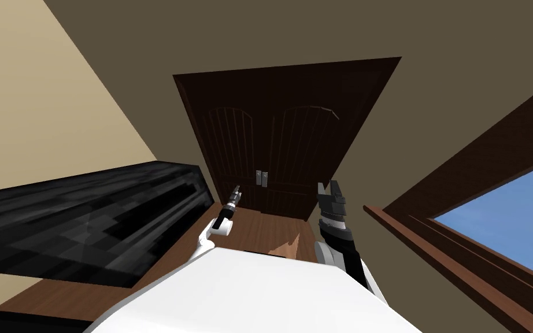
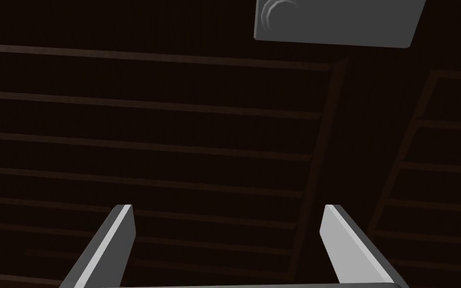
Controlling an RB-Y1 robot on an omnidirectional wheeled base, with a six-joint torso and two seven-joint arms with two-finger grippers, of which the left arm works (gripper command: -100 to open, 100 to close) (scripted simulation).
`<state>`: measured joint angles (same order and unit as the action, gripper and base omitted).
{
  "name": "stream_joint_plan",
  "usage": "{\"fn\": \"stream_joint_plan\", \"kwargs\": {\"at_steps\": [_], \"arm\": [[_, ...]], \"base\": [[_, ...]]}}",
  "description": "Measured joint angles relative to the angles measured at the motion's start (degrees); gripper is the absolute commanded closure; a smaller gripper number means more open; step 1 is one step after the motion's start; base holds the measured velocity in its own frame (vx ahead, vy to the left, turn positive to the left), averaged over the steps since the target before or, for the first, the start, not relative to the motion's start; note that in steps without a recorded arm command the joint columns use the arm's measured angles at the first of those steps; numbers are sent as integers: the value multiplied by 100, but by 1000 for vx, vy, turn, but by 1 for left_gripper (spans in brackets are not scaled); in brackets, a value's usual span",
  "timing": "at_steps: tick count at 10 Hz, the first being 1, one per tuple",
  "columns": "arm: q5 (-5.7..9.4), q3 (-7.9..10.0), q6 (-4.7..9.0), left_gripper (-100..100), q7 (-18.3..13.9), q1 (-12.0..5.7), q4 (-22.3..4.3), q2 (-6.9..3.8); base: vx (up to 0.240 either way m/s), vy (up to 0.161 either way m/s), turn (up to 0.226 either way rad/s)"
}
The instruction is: Pull the door open
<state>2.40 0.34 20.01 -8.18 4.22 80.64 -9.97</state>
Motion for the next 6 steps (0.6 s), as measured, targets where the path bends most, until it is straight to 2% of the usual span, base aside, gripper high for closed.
{"fn": "stream_joint_plan", "kwargs": {"at_steps": [6], "arm": [[8,-40,-161,-100,-37,-410,-676,-83]], "base": [[150,-47,-58]]}}
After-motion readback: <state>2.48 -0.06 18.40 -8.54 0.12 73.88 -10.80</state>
